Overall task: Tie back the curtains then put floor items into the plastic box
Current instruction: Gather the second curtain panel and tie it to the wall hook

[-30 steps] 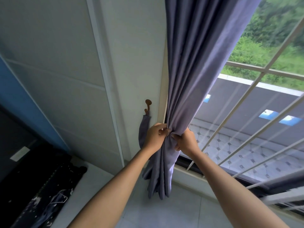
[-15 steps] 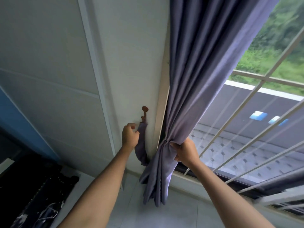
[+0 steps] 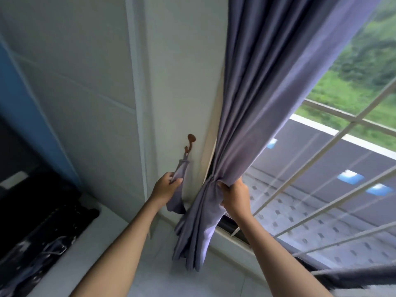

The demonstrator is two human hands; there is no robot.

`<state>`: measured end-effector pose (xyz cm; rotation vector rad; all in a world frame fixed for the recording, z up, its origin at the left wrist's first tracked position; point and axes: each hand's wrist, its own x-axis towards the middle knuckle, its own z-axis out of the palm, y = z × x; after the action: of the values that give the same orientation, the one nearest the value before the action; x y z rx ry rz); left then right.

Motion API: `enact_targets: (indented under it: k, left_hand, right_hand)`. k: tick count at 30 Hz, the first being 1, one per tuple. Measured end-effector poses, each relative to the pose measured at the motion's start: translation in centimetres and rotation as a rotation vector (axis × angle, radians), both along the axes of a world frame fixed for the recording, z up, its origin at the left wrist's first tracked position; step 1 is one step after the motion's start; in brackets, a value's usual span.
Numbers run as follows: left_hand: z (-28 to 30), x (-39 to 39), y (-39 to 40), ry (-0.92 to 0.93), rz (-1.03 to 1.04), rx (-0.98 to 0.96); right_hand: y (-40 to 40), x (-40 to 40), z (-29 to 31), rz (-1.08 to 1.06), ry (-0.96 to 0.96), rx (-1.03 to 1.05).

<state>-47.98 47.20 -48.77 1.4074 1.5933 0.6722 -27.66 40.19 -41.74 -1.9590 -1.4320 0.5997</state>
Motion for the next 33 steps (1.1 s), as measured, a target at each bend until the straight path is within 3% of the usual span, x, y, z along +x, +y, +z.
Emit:
enact_targets:
  k: [2, 8, 13, 23, 28, 33]
  left_hand:
    - [0.0, -0.7, -1.9, -0.064, 0.065, 0.02]
    - [1.9, 1.3, -7.8, -0.478, 0.285, -0.012]
    - [2.7, 5.1, -11.1, -0.916, 0.45, -0.064]
    - [1.7, 11.6, -12.8, -0.785, 0.536, 0.034]
    - [1.6, 13.4, -12.1, -0.717, 0.538, -0.011]
    - [1.8, 14.6, -11.4, -0.762, 0.536, -0.07]
  right_hand:
    - [0.0, 0.5, -0.1, 0.055, -0.012, 0.05]
    - [0.7, 0.9, -0.3, 0.118, 0.018, 0.061]
    - [1.3, 0.5, 0.6, 0.255, 0.046, -0.01]
    - [2.7, 0.9, 1.4, 0.329, 0.052, -0.148]
    - [3.1, 1.8, 1.2, 0.393, 0.027, -0.171]
    - [3.5, 2.2, 1.9, 0.531, -0.024, -0.241]
